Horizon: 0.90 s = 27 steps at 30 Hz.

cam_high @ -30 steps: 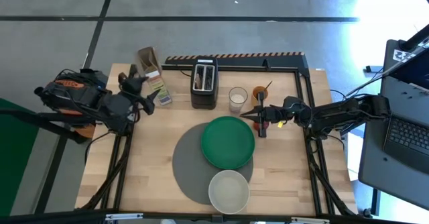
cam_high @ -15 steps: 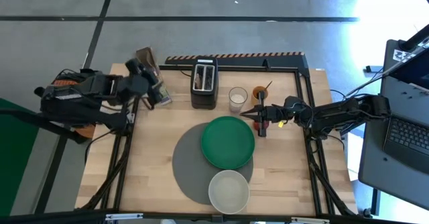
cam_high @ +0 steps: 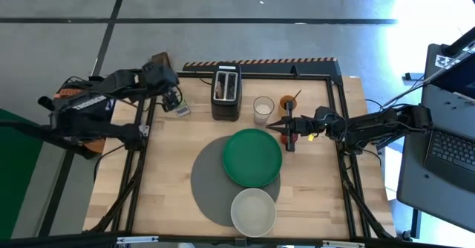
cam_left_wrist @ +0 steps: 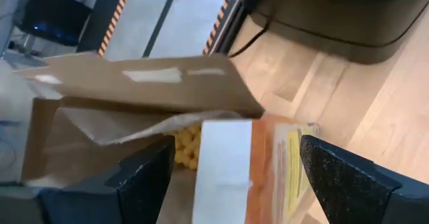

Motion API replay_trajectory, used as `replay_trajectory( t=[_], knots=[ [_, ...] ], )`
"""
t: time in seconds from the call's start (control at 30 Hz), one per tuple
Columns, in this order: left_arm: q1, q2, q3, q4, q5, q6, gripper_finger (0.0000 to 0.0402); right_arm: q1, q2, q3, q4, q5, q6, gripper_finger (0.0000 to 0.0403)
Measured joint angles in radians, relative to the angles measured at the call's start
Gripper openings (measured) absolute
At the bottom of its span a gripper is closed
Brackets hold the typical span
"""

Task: Arrange a breakfast setting
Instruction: Pour the cereal into the white bowl

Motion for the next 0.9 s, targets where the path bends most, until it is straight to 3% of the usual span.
replay_trajectory(
  t=[0.23, 0.77, 0.9],
  knots=[
    [0.051, 0.066, 0.0, -0.029, 0.093, 0.029, 0.0289, 0.0, 0.0, 0.0, 0.001, 0.0, 0.0, 0.0],
    [0.069, 0.092, 0.027, -0.075, 0.141, 0.131, 0.0024, 0.0, 0.0, 0.0, -0.001, 0.002, -0.02, 0.0],
    [0.069, 0.091, 0.032, -0.078, 0.218, 0.151, 0.0008, -0.001, 0.0, 0.0, -0.002, 0.003, -0.02, 0.0]
  ],
)
